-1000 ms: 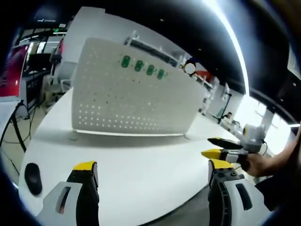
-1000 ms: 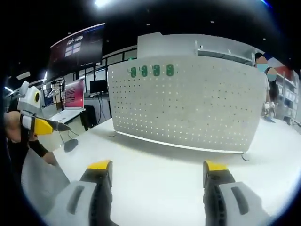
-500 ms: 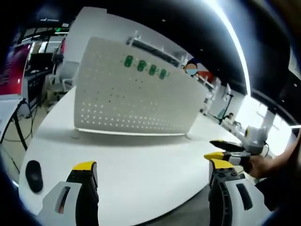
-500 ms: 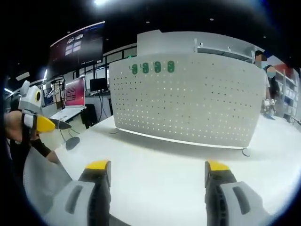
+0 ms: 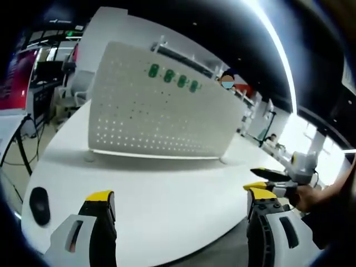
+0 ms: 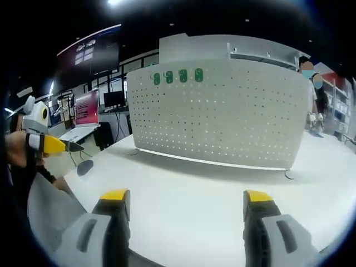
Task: Insert the hook assembly into the mounting plate slot until the hook locks in place.
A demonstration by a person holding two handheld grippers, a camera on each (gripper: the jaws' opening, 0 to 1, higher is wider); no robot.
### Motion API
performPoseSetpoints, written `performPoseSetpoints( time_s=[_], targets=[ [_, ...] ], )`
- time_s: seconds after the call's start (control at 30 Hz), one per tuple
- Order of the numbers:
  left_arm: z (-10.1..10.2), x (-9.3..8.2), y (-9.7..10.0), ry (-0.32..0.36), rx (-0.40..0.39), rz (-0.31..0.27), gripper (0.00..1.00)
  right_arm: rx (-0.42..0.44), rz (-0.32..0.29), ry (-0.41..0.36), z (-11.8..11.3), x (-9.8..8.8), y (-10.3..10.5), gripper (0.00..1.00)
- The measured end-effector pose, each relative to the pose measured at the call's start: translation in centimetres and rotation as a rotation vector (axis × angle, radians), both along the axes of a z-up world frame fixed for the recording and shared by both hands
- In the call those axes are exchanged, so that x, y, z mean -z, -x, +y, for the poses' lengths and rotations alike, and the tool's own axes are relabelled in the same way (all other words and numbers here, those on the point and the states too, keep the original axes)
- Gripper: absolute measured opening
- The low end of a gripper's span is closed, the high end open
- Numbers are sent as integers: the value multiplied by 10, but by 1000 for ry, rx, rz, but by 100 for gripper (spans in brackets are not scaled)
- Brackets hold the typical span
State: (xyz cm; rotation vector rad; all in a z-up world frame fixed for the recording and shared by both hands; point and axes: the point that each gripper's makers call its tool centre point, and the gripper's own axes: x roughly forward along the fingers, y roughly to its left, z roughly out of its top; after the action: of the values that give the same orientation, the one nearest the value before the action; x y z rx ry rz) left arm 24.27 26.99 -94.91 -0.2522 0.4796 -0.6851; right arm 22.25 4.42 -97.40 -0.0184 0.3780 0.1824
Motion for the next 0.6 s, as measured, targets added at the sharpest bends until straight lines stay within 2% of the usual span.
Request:
performPoseSetpoints(
  time_s=[0.6],
  targets=[
    [-2, 3, 0, -17, 17, 9, 100, 25, 6, -8, -2, 4, -2, 82]
  ],
)
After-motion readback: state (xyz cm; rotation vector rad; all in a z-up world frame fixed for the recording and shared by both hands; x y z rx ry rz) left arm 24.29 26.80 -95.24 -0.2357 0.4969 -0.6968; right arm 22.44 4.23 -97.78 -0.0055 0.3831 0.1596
